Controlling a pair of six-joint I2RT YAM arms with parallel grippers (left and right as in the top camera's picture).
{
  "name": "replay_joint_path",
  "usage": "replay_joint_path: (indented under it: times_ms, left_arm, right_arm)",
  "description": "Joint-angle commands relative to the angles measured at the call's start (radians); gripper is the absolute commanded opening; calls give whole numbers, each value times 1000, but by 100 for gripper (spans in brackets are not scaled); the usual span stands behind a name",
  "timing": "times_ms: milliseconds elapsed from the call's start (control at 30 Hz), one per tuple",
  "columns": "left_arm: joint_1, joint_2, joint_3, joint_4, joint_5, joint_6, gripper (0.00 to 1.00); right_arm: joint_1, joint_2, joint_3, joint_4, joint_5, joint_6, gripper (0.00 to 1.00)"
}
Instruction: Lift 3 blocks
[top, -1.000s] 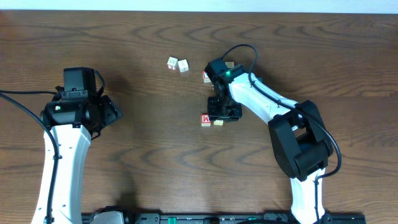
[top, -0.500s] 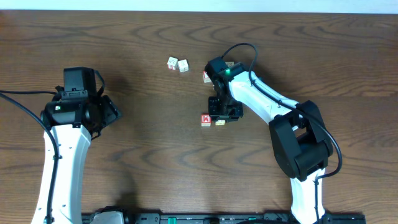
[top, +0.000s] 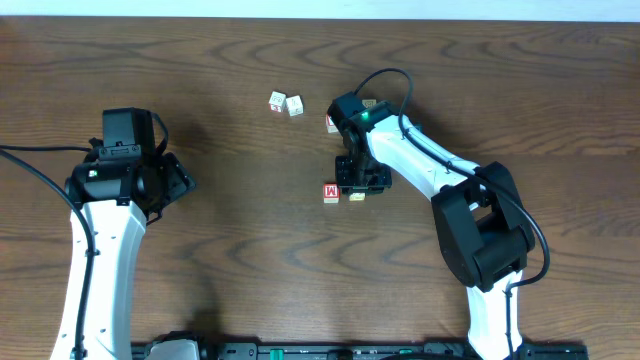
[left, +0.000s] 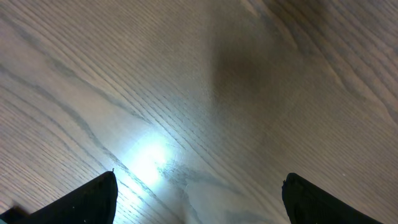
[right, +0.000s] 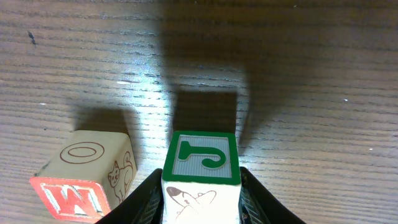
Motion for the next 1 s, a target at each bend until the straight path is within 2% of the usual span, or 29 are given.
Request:
replay_joint_path:
  times_ms: [0,600,967]
  left_arm:
    - [4,3,4,-4,-10,-5,85]
    - [4,3,4,-4,-10,-5,85]
    - [4,3,4,-4,-10,-5,85]
  right_arm:
    - [14,-6,10,-4,1,-3,35]
    - [21,-6,10,-5,-14,-13,30]
    - [34,-6,10,1,-21,-18,32]
